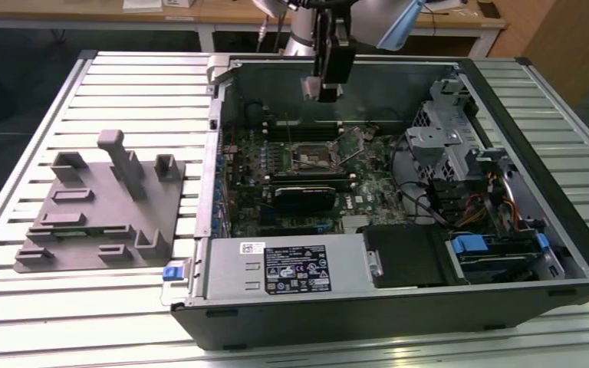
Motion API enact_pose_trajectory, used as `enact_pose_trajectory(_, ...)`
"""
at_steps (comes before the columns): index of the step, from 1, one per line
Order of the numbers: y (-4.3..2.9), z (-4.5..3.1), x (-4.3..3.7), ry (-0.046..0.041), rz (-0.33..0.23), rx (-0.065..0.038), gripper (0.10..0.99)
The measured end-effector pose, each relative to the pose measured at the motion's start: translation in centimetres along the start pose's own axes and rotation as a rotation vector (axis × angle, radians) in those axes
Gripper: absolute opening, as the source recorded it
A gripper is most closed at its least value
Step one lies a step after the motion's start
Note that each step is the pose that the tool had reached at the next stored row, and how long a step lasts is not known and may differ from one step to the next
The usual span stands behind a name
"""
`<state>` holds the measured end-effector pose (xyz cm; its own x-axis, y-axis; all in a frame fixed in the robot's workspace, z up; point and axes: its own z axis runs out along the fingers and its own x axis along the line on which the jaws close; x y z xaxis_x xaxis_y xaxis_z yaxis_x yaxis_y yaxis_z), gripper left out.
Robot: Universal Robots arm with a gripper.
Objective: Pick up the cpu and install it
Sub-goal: 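Place the cpu into insertion slot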
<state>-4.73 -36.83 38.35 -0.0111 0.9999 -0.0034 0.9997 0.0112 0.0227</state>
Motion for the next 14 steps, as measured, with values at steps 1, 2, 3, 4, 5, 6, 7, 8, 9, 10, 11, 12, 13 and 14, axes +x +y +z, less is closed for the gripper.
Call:
enact_pose_trajectory(1,-0.01,0.08,0.08,-0.0001,0.001,0.000,0.541)
enact_pose_trajectory(2,-0.03,0.18,0.20,-0.0001,0.002,0.000,0.541)
enact_pose_trajectory(3,-0.04,0.30,0.32,-0.0003,0.002,0.000,0.541)
enact_pose_trajectory(4,-0.07,0.46,0.51,-0.0016,0.002,0.000,0.541)
enact_pose_trajectory(5,-0.10,0.61,0.75,-0.0046,0.002,0.000,0.541)
enact_pose_trajectory(6,-0.11,0.78,0.93,-0.0068,0.003,0.000,0.541)
enact_pose_trajectory(7,-0.11,0.96,1.08,-0.0080,0.003,0.000,0.541)
enact_pose_trajectory(8,-0.11,1.15,1.25,-0.0084,0.003,0.000,0.541)
enact_pose_trajectory(9,-0.12,1.32,1.43,-0.0093,0.003,0.000,0.541)
enact_pose_trajectory(10,-0.12,1.51,1.58,-0.0105,0.004,0.000,0.541)
enact_pose_trajectory(11,-0.12,1.68,1.68,-0.0114,0.005,0.000,0.541)
enact_pose_trajectory(12,-0.12,1.82,1.70,-0.0131,0.007,0.000,0.541)
enact_pose_trajectory(13,-0.13,1.91,1.70,-0.0155,0.008,-0.003,0.541)
enact_pose_trajectory(14,-0.13,1.98,1.70,-0.0168,0.008,-0.009,0.541)
